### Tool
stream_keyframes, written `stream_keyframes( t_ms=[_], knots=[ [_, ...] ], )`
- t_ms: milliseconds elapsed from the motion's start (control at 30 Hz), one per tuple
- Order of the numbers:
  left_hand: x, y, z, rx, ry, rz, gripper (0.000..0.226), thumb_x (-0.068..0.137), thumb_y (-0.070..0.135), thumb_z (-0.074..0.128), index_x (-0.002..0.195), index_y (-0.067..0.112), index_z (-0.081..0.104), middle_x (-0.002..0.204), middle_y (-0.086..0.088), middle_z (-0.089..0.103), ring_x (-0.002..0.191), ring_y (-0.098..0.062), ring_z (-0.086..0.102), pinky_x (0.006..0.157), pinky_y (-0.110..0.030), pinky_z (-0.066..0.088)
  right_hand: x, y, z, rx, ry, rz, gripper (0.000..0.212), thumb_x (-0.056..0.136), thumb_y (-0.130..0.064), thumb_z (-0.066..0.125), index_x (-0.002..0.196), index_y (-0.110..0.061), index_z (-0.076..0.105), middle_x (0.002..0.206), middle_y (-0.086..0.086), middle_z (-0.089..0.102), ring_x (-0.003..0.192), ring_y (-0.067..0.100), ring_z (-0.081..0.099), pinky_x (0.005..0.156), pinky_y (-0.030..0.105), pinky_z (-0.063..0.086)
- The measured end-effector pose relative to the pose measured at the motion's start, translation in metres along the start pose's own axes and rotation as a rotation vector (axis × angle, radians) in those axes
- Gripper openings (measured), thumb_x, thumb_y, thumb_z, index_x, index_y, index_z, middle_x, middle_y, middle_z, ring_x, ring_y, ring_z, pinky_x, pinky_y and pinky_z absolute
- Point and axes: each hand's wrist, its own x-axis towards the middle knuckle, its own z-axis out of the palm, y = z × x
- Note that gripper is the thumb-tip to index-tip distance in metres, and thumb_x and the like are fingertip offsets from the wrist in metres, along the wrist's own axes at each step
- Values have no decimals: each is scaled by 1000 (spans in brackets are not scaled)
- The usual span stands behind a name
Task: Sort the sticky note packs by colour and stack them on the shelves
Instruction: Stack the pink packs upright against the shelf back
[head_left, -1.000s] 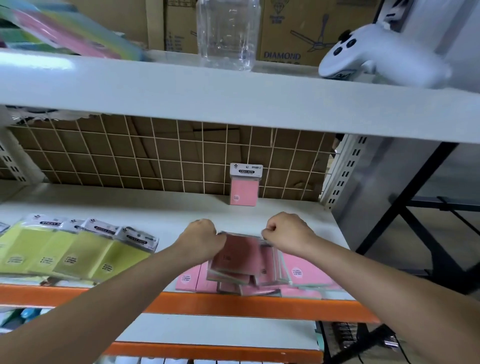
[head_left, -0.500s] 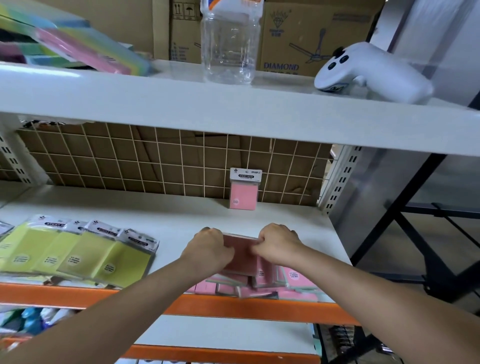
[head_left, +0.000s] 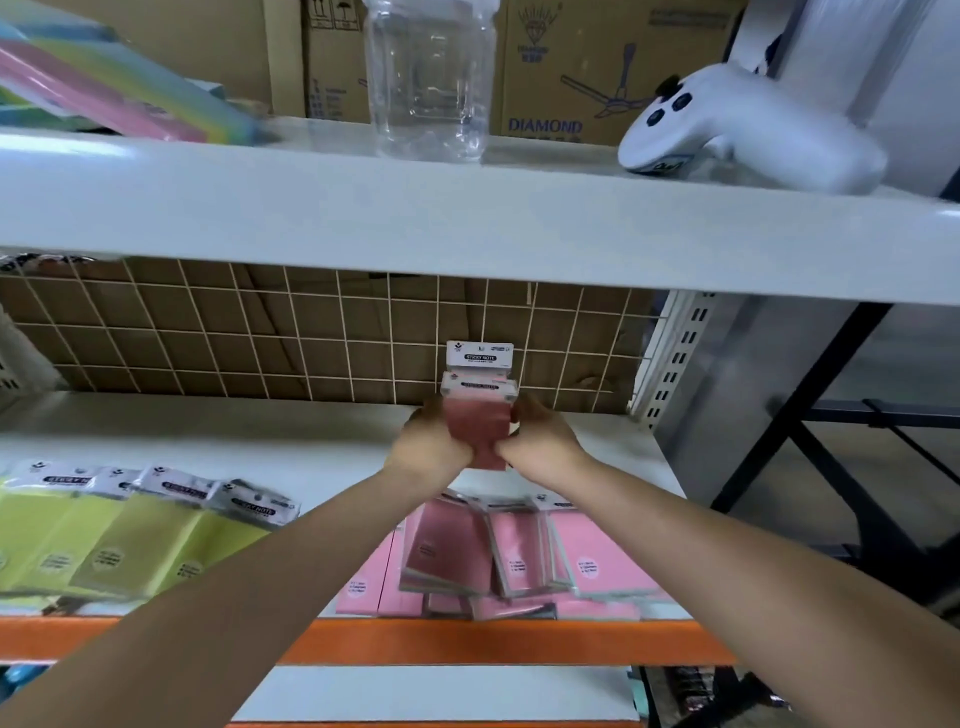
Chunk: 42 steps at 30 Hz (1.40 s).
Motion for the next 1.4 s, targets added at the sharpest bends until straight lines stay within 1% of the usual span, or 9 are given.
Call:
stream_keyframes(
  t_ms=[100,267,400,567,733,867,1033,1200,1400],
  knots=[
    [18,3,8,-45,-8,-41,35,88,8,53,123,6,45,113,-13,61,106,-30,59,75,-30,43,14,2,7,49,-16,62,38,80,-15,54,117,-16,46,103,10,67,90,31,64,64,30,47],
    [46,-3,18,-278,-75,-53,46,76,2,55,118,20,53,116,-2,64,102,-22,60,85,-31,51,31,2,16,103,-59,43,43,85,-4,44,126,-11,50,118,12,64,103,32,61,77,33,52],
    [55,-7,24,-444,-160,-34,45,88,-1,49,122,29,45,113,3,58,93,-15,49,80,-22,37,44,4,19,92,-84,63,44,88,-5,41,131,-10,52,126,14,61,111,30,58,81,29,45],
    [68,-13,34,-447,-206,-14,49,78,5,51,119,32,48,125,-2,59,112,-20,52,100,-32,42,51,11,22,140,-121,81,41,89,-6,53,130,-10,54,125,11,61,113,27,55,87,29,45],
    [77,-15,32,-464,-239,-25,46,91,-6,43,122,27,46,104,4,58,91,-9,52,97,-31,42,65,19,42,170,-137,97,45,91,-32,56,132,-16,45,123,6,61,110,25,58,77,26,42],
    [82,-24,33,-430,-269,-50,41,93,5,47,130,23,46,116,-2,59,108,-22,53,100,-37,41,72,20,48,158,-167,131,53,89,-40,54,134,-14,42,121,7,62,107,24,59,76,28,43],
    [96,-41,41,-419,-298,-118,34,94,22,44,127,28,47,112,-5,62,90,-19,53,65,-25,41,73,21,50,150,-183,159,59,84,-45,62,132,-15,45,120,8,63,105,23,60,74,27,43],
    [119,-60,62,-416,-269,-190,51,84,40,40,131,19,48,119,-10,62,115,-30,55,88,-34,44,82,31,53,156,-177,146,89,57,-71,61,132,-23,49,118,-1,65,105,18,61,86,30,50],
    [70,-27,27,-266,-214,-206,41,99,34,37,126,9,54,127,-17,57,119,-31,51,88,-32,43,51,14,26,114,-183,191,68,89,-37,60,145,-17,27,127,4,57,104,21,57,77,27,48]
  ],
)
